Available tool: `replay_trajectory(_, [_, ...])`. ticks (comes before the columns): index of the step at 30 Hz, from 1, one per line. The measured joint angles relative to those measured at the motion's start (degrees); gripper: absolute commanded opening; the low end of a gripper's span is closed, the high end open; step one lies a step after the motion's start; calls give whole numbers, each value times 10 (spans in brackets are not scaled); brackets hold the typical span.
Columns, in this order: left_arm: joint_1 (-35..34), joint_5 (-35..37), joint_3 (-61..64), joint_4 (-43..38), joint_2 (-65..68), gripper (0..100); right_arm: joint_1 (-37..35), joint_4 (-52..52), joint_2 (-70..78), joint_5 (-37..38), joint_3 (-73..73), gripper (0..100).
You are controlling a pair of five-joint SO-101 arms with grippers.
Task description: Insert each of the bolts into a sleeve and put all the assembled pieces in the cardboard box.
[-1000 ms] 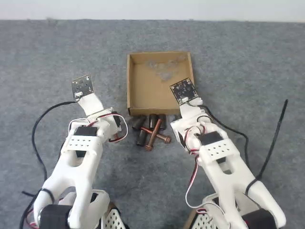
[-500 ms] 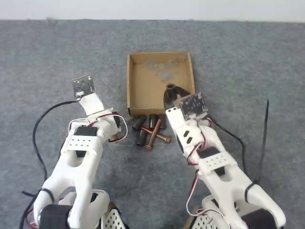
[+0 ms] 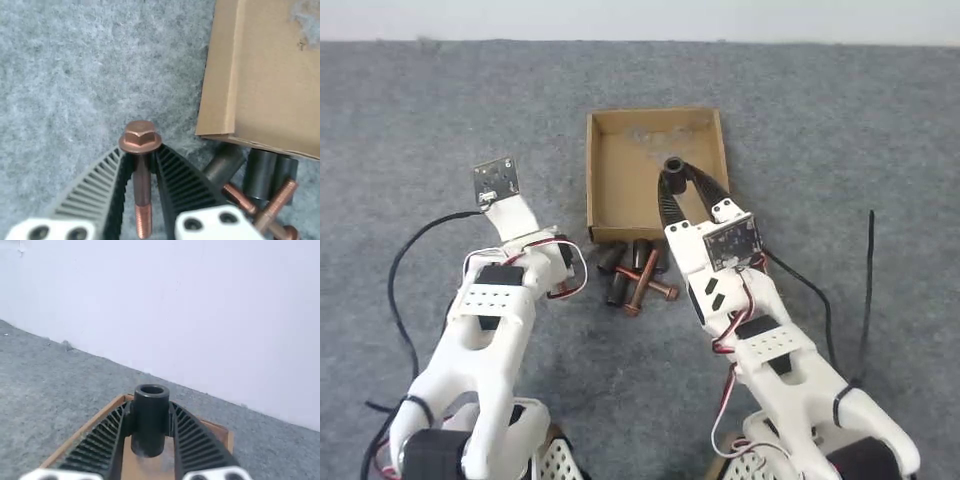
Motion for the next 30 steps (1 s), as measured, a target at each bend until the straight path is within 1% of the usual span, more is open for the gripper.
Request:
replay_trajectory(4, [0, 0, 0, 0, 0, 10, 0, -46, 55, 0, -11, 6])
replay_trajectory(10, [0, 0, 0, 0, 0, 10, 0, -167, 200, 0, -25, 6])
replay_trajectory(16, [0, 0, 0, 0, 0, 10, 0, -280, 301, 0, -14, 6])
replay_trajectory(21, [0, 0, 0, 0, 0, 10, 1, -357, 349, 0, 25, 6])
replay_trajectory(26, [0, 0, 0, 0, 0, 10, 0, -419, 367, 0, 78, 6])
replay_trajectory(30, [0, 0, 0, 0, 0, 10, -28, -468, 372, 0, 122, 6])
